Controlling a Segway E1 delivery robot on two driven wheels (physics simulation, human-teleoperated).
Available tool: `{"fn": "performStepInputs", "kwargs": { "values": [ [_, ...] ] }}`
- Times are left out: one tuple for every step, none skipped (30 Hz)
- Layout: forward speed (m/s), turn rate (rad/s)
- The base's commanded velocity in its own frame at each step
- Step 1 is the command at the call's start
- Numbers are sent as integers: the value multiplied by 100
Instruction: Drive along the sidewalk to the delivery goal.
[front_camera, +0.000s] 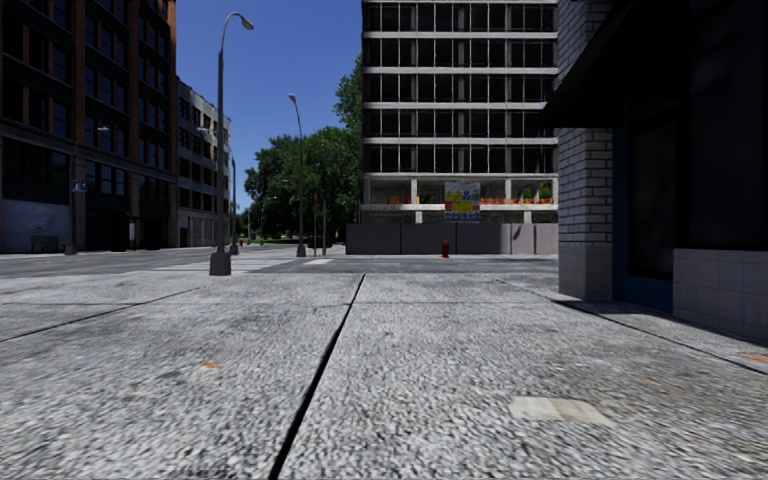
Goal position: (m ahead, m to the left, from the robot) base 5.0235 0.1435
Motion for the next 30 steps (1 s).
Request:
{"fn": "performStepInputs", "kwargs": {
  "values": [
    [198, 0],
    [198, 0],
    [198, 0],
    [198, 0],
    [198, 0],
    [198, 0],
    [198, 0],
    [198, 0],
    [198, 0],
    [198, 0],
    [198, 0],
    [198, 0],
    [198, 0],
    [198, 0],
    [198, 0],
    [198, 0],
    [198, 0],
    [198, 0],
    [198, 0],
    [199, 0],
    [199, 0],
    [199, 0],
    [199, 0],
    [199, 0],
    [199, 0],
    [199, 0],
    [198, 0],
    [198, 0],
    [194, 0],
    [180, 0]
  ]
}}
